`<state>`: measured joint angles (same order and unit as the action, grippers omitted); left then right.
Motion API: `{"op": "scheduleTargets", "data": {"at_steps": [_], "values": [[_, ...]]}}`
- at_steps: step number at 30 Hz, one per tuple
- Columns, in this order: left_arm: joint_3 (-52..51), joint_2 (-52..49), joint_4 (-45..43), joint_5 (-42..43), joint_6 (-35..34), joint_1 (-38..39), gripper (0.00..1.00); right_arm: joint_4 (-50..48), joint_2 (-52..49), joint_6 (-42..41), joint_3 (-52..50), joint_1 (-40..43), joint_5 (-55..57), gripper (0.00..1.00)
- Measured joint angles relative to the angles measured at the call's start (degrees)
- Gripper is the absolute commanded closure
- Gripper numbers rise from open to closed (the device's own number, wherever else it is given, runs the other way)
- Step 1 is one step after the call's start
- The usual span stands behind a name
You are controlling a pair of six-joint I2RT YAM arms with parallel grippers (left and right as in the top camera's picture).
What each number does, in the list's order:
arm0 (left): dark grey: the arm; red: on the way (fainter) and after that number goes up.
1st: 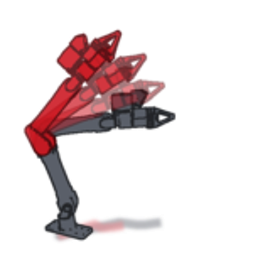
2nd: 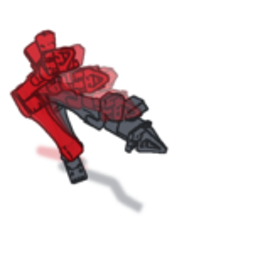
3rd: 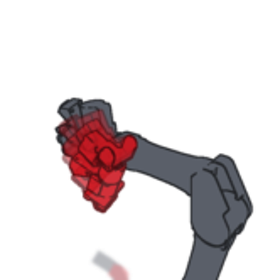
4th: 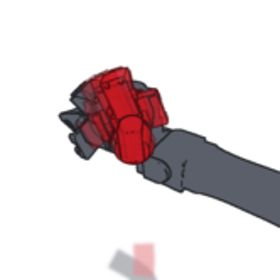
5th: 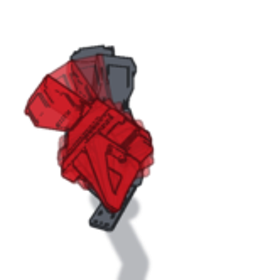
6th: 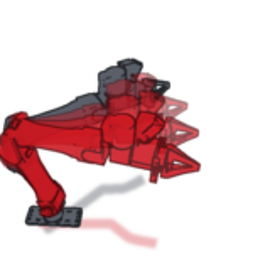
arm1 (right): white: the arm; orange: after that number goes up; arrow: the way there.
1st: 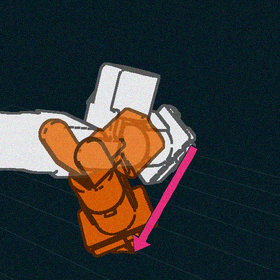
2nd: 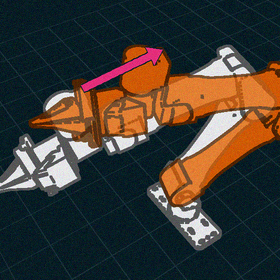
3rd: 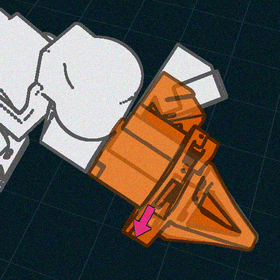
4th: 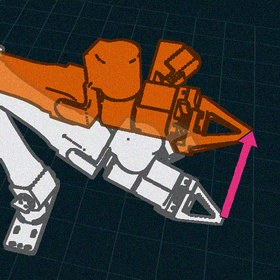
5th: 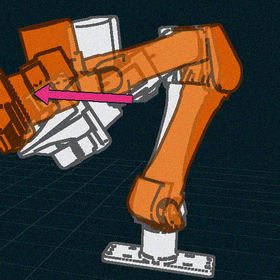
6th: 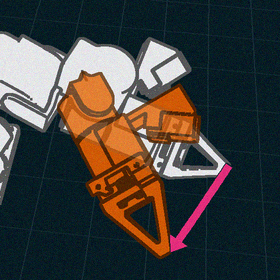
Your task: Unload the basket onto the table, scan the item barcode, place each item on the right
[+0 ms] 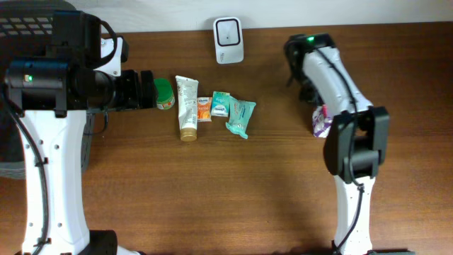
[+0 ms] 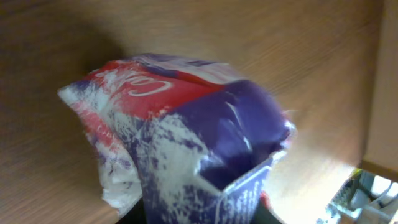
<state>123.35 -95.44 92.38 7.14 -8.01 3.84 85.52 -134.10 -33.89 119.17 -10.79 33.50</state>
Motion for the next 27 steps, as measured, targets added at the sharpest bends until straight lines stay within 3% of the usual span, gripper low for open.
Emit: {"op": "scheduleTargets", "data": {"at_steps": [1,5,11,14,19,24,26,27], "values": [[0.0,0.0,0.0,0.0,0.0,0.0,0.01,-1.4,0.0,-0.3,0.0,-1.8,-1.2,0.36],[0.0,0.0,0.0,0.0,0.0,0.0,0.01,-3.3,0.0,1.0,3.8,-7.8,-8.7,0.03],[0.0,0.0,0.0,0.0,0.0,0.0,0.01,4.3,-0.1,9.4,22.7,-6.8,-17.6,0.01],[0.0,0.0,0.0,0.0,0.0,0.0,0.01,6.9,-0.1,15.4,22.8,0.3,-22.9,0.01],[0.0,0.0,0.0,0.0,0.0,0.0,0.01,4.9,-0.1,32.9,11.5,15.9,-48.0,0.0],[-0.1,0.0,0.0,0.0,0.0,0.0,0.01,-6.8,-0.8,43.4,-7.5,21.3,-68.2,0.09],[-0.1,0.0,0.0,0.0,0.0,0.0,0.01,-14.1,-0.9,45.3,-14.3,21.6,-74.9,0.3],[-0.1,0.0,0.0,0.0,0.0,0.0,0.01,-15.8,-0.6,45.7,-16.2,21.6,-77.2,0.51]]}}
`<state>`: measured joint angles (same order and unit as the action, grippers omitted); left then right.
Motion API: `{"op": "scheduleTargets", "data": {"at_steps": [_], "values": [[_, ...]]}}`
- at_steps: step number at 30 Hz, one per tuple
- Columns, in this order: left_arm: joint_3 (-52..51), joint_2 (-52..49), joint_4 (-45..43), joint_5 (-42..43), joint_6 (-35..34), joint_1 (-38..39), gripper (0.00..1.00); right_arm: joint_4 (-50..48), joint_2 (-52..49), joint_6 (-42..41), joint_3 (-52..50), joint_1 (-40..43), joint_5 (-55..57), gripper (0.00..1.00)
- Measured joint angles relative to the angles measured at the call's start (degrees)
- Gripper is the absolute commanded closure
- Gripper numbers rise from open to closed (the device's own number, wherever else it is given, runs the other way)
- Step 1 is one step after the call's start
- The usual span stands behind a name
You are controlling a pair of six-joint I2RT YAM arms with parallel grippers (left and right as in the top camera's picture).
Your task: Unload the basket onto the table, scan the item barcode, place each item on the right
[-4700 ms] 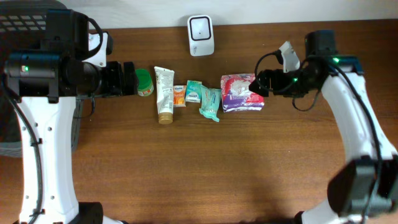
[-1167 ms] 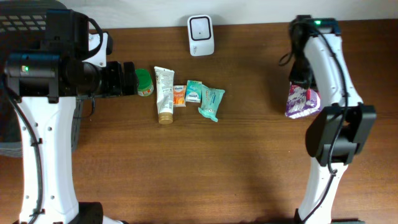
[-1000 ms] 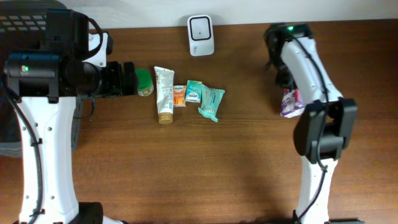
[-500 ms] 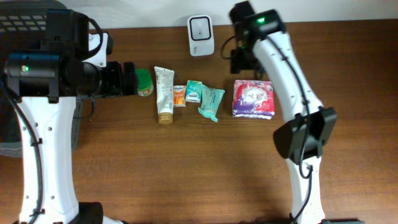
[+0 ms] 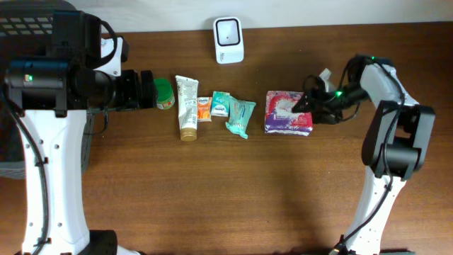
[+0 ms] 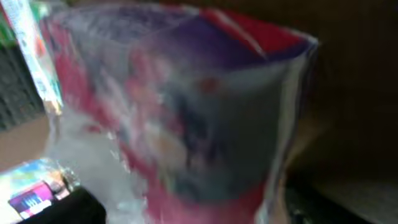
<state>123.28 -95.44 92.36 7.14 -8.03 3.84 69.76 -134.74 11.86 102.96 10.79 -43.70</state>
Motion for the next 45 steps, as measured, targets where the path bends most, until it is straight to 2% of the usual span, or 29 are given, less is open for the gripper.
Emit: {"op": "scheduleTargets", "data": {"at_steps": [2,3,7,11,14,15,19,24,30,34,36,40,42,45], "values": [[0.0,0.0,0.0,0.0,0.0,0.0,0.01,-2.2,0.0,0.2,-1.9,-0.2,-2.4,0.85],[0.0,0.0,0.0,0.0,0.0,0.0,0.01,-2.6,0.0,-0.7,-2.0,-0.3,-3.0,0.96],[0.0,0.0,0.0,0.0,0.0,0.0,0.01,-2.8,0.0,-6.6,0.2,-1.0,-4.5,0.96],[0.0,0.0,0.0,0.0,0.0,0.0,0.01,-6.5,0.0,-12.6,11.8,-4.9,-10.1,0.96],[0.0,0.0,0.0,0.0,0.0,0.0,0.01,-24.0,0.2,-22.6,16.3,-9.6,-10.1,0.96],[0.0,0.0,0.0,0.0,0.0,0.0,0.01,-28.6,0.2,-29.6,16.5,-11.4,-7.6,0.96],[-0.1,0.1,0.0,0.0,0.0,0.0,0.01,-42.0,0.2,-46.9,16.3,-19.6,13.8,0.96],[-0.1,0.1,0.0,0.0,0.0,0.0,0.01,-53.2,0.2,-56.6,16.2,-25.3,28.3,0.96],[-0.1,0.1,0.0,0.0,0.0,0.0,0.01,-53.6,-0.1,-59.8,16.2,-25.2,33.4,0.96],[-0.1,0.1,0.0,0.0,0.0,0.0,0.01,-53.1,-0.3,-59.9,16.2,-23.7,30.9,0.96],[-0.1,0.1,0.0,0.0,0.0,0.0,0.01,-49.4,-0.3,-59.9,16.3,-21.3,29.5,0.96],[-0.1,0.1,0.0,0.0,0.0,0.0,0.01,-34.6,0.8,-60.0,16.3,-10.0,28.6,0.96],[-0.1,0.1,0.1,0.0,0.0,0.0,0.01,-25.7,2.6,-60.0,16.3,-0.3,28.8,0.96],[-0.1,0.1,0.0,0.0,0.0,0.0,0.01,-20.2,3.7,-60.1,16.3,11.8,29.2,0.96]]}}
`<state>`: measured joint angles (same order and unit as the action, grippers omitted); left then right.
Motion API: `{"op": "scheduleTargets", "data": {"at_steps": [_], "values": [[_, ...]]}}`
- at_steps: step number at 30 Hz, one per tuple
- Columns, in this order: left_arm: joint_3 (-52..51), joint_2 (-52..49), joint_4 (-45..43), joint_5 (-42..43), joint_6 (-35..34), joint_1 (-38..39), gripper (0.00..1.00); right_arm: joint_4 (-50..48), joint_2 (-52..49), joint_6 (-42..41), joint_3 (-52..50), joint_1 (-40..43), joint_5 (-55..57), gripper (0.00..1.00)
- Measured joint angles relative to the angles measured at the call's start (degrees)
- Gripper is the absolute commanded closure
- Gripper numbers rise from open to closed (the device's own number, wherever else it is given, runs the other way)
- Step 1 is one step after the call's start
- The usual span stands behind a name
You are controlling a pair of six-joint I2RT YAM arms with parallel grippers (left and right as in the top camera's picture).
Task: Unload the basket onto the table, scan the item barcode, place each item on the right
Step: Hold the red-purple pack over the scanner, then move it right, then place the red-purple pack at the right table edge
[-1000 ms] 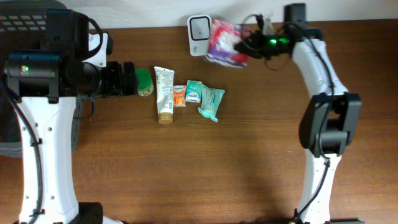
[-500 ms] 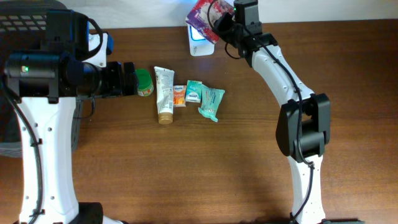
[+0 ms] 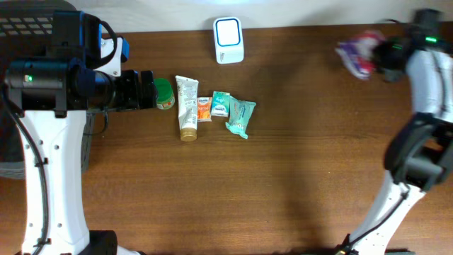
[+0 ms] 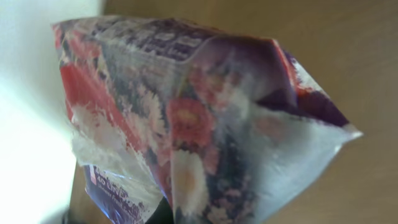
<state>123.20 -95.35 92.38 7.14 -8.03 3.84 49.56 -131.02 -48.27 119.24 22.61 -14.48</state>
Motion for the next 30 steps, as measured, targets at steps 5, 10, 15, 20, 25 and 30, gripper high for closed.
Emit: {"op": "scheduleTargets", "data": {"at_steps": [5,10,15,20,25,30], "values": [[0.0,0.0,0.0,0.0,0.0,0.0,0.01,0.8,0.0,0.6,0.0,14.6,0.2,0.59],[0.0,0.0,0.0,0.0,0.0,0.0,0.01,-1.9,0.0,10.3,-0.1,17.6,-0.1,0.02],[0.0,0.0,0.0,0.0,0.0,0.0,0.01,0.8,0.2,15.2,-0.1,16.5,-7.0,0.02],[0.0,0.0,0.0,0.0,0.0,0.0,0.01,7.6,6.6,20.5,-0.2,9.6,-15.2,0.02],[0.0,0.0,0.0,0.0,0.0,0.0,0.01,22.6,8.9,34.5,-0.2,-6.6,-22.3,0.02],[0.0,0.0,0.0,0.0,0.0,0.0,0.01,25.2,7.5,38.6,-0.2,-25.6,-13.3,0.01]]}}
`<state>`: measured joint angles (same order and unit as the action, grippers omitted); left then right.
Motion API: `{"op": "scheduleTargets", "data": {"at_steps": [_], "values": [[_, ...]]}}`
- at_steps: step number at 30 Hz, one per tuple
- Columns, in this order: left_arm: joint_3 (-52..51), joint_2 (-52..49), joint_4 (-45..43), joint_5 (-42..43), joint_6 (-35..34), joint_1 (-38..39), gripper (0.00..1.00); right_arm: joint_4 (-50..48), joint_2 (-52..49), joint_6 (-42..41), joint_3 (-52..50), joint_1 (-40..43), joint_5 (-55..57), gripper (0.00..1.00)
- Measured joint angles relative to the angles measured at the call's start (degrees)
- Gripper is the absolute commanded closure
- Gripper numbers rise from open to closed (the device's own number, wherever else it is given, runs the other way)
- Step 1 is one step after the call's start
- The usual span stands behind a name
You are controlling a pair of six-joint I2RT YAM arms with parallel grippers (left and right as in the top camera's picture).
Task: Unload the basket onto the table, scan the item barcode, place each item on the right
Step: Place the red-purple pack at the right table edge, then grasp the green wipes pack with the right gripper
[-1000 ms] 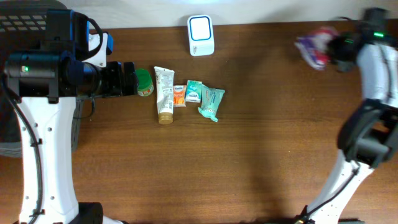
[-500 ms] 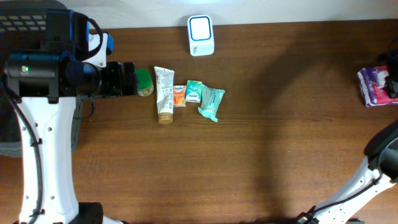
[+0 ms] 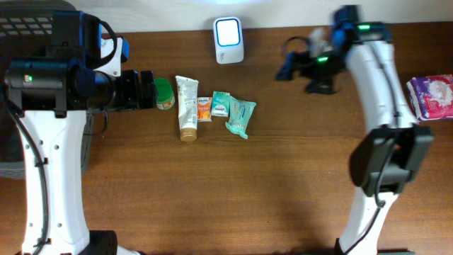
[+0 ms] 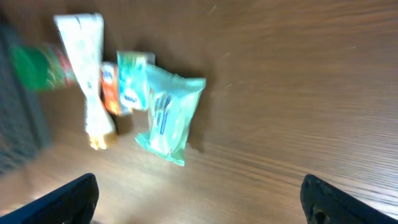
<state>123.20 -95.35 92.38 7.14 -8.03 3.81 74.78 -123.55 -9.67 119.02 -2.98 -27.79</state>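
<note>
The white scanner (image 3: 228,30) stands at the table's back edge, its face lit. A purple and red packet (image 3: 430,96) lies at the far right edge. My right gripper (image 3: 291,67) (image 4: 202,205) hovers right of the scanner, open, with nothing between its fingers (image 4: 68,200). Below and left of it lie a teal wipes pack (image 3: 241,117) (image 4: 168,115), a small teal pack (image 3: 220,104), an orange sachet (image 3: 204,109), a white tube (image 3: 187,108) and a green-lidded jar (image 3: 164,93). My left gripper (image 3: 144,90) is right beside the jar; its jaws do not show.
The row of items takes up the left middle of the table. A dark crate (image 3: 28,21) sits off the back left corner. Bare wood (image 3: 283,184) fills the front half, and the right arm's base (image 3: 375,170) stands front right.
My right gripper held the purple and red packet high at the back right. The packet now lies at the table's right edge, and the gripper is open and further left, by the scanner.
My right gripper held the packet at the right of the table, then low at the centre beside the teal pack. Then it held it up at the back right, with the scanner's face brighter. Now the packet lies at the right edge and the gripper is open.
</note>
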Motion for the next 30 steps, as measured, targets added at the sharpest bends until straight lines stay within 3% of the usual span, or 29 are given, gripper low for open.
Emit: {"op": "scheduleTargets", "data": {"at_steps": [3,6,9,15,22,23,25,27,28,30], "values": [[0.0,0.0,0.0,0.0,0.0,0.0,0.01,0.0,-1.9,-2.1,0.0,-11.0,7.4,0.01],[0.0,0.0,0.0,0.0,0.0,0.0,0.01,-0.1,-4.4,-3.8,0.0,-15.5,10.4,0.01],[0.0,0.0,0.0,0.0,0.0,0.0,0.01,0.2,-7.3,-5.0,-0.1,-16.6,11.3,0.07],[0.0,0.0,0.0,0.0,0.0,0.0,0.01,-4.4,-7.9,-6.6,-4.3,-16.7,10.8,0.32],[0.0,0.0,0.0,0.0,0.0,0.0,0.01,-16.9,-8.0,-12.5,-9.8,-19.4,11.7,0.34],[0.0,0.0,0.0,0.0,0.0,0.0,0.01,-18.0,-8.0,-13.9,-10.7,-19.9,13.1,0.38],[0.0,0.0,0.0,0.0,0.0,0.0,0.01,-19.5,-8.0,-15.9,-12.4,-20.6,14.9,0.56],[0.0,0.0,0.0,0.0,0.0,0.0,0.01,-19.5,-8.0,-17.0,-12.8,-21.0,15.8,0.83],[0.0,0.0,0.0,0.0,0.0,0.0,0.01,-19.1,-8.0,-17.0,-12.8,-21.0,15.7,0.9],[0.0,0.0,0.0,0.0,0.0,0.0,0.01,-17.3,-8.0,-17.5,-12.8,-20.8,13.0,0.94]]}}
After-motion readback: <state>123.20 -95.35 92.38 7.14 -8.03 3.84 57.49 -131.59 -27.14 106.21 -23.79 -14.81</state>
